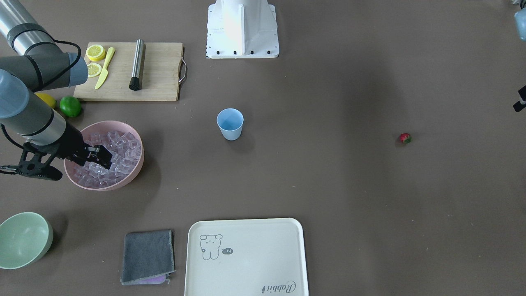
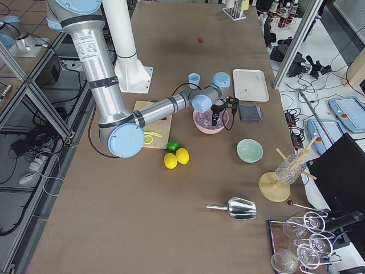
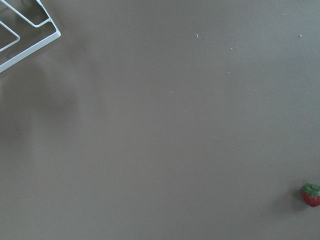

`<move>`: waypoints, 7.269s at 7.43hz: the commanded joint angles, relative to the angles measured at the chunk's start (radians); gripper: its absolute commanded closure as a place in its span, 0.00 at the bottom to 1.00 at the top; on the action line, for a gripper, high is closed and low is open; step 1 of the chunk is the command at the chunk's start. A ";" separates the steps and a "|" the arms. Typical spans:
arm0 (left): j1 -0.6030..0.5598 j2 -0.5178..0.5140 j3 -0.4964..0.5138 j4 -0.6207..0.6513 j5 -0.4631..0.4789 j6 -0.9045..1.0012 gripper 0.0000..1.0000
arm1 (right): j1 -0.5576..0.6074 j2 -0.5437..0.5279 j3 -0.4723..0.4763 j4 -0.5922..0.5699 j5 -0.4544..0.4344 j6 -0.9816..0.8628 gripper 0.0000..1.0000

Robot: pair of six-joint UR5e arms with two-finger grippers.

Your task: Put ice and strawberries in cup

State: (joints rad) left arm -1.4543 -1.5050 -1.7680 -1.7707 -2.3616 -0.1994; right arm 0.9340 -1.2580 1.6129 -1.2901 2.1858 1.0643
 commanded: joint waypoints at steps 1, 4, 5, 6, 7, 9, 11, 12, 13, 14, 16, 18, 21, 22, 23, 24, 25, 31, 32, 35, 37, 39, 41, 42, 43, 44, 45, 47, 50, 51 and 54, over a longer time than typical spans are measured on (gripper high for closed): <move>-0.003 0.012 -0.008 0.001 -0.033 0.000 0.02 | -0.007 0.000 -0.002 0.000 0.000 0.003 0.28; -0.008 0.019 -0.010 0.002 -0.044 0.000 0.02 | -0.009 0.009 -0.007 0.000 0.002 0.002 0.98; -0.008 0.019 -0.010 0.002 -0.044 0.002 0.02 | -0.007 0.011 -0.005 0.000 0.008 -0.003 1.00; -0.008 0.019 -0.008 0.002 -0.042 0.000 0.02 | 0.000 0.014 -0.001 0.000 0.017 -0.007 1.00; -0.008 0.019 -0.008 0.002 -0.044 0.000 0.02 | 0.032 0.015 0.007 -0.003 0.050 -0.010 1.00; -0.008 0.019 -0.008 0.002 -0.044 0.000 0.02 | 0.055 0.014 0.019 -0.005 0.074 -0.012 1.00; -0.008 0.020 -0.008 0.002 -0.044 0.000 0.02 | 0.054 0.019 0.070 -0.014 0.083 0.002 1.00; -0.008 0.020 -0.007 0.002 -0.044 0.000 0.02 | 0.046 0.035 0.091 -0.015 0.092 0.017 1.00; -0.008 0.020 -0.005 0.002 -0.044 0.000 0.02 | 0.004 0.066 0.117 -0.023 0.085 0.105 1.00; -0.008 0.020 -0.002 0.004 -0.044 0.000 0.03 | -0.036 0.110 0.133 -0.023 0.072 0.206 1.00; -0.008 0.020 -0.001 0.005 -0.044 0.000 0.02 | -0.166 0.216 0.148 -0.084 -0.048 0.327 1.00; -0.008 0.026 -0.001 0.005 -0.044 0.000 0.02 | -0.282 0.328 0.147 -0.201 -0.154 0.330 1.00; -0.009 0.044 -0.019 0.005 -0.045 0.000 0.02 | -0.378 0.332 0.157 -0.209 -0.228 0.330 1.00; -0.009 0.048 -0.021 0.004 -0.045 0.000 0.02 | -0.401 0.331 0.153 -0.209 -0.241 0.329 0.99; -0.011 0.049 -0.022 0.002 -0.047 0.000 0.03 | -0.415 0.335 0.151 -0.209 -0.254 0.329 0.90; -0.021 0.058 -0.022 -0.001 -0.047 0.000 0.02 | -0.415 0.335 0.151 -0.209 -0.256 0.330 0.86; -0.023 0.063 -0.022 -0.001 -0.047 0.000 0.02 | -0.417 0.336 0.150 -0.209 -0.259 0.330 0.68; -0.023 0.062 -0.013 0.001 -0.081 -0.003 0.02 | -0.313 0.338 0.131 -0.234 -0.194 0.306 0.15; -0.023 0.063 -0.013 0.001 -0.081 -0.003 0.02 | -0.238 0.325 0.133 -0.268 -0.143 0.207 0.15; -0.049 0.077 -0.030 -0.001 -0.081 -0.003 0.02 | -0.094 0.235 0.124 -0.302 -0.123 -0.147 0.17; -0.051 0.078 -0.033 -0.001 -0.081 -0.003 0.02 | -0.029 0.232 0.050 -0.313 -0.130 -0.428 0.18; -0.054 0.097 -0.053 -0.001 -0.081 -0.003 0.02 | -0.012 0.236 -0.004 -0.307 -0.138 -0.599 0.19; -0.054 0.100 -0.053 -0.001 -0.081 -0.005 0.02 | -0.012 0.230 -0.019 -0.307 -0.144 -0.687 0.22; -0.054 0.100 -0.053 -0.001 -0.081 -0.005 0.02 | -0.021 0.224 -0.021 -0.305 -0.147 -0.711 0.23; -0.054 0.100 -0.051 -0.001 -0.081 -0.005 0.02 | -0.027 0.220 -0.045 -0.301 -0.150 -0.724 0.24; -0.054 0.100 -0.051 -0.001 -0.081 -0.005 0.02 | -0.030 0.212 -0.045 -0.301 -0.150 -0.721 0.24; -0.054 0.100 -0.051 -0.001 -0.081 -0.005 0.02 | -0.033 0.206 -0.048 -0.301 -0.149 -0.722 0.24; -0.054 0.100 -0.054 -0.001 -0.081 -0.005 0.02 | -0.030 0.194 -0.044 -0.301 -0.143 -0.718 0.25; -0.055 0.100 -0.065 0.001 -0.081 -0.006 0.02 | -0.032 0.186 -0.045 -0.301 -0.140 -0.708 0.27; -0.055 0.100 -0.065 0.001 -0.081 -0.005 0.02 | -0.033 0.186 -0.050 -0.301 -0.140 -0.710 0.29; -0.055 0.095 -0.071 0.005 -0.079 -0.006 0.02 | -0.032 0.186 -0.056 -0.301 -0.136 -0.710 0.30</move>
State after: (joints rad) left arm -1.5094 -1.4085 -1.8355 -1.7676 -2.4408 -0.2043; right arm 0.9008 -1.0722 1.5581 -1.5907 2.0466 0.3540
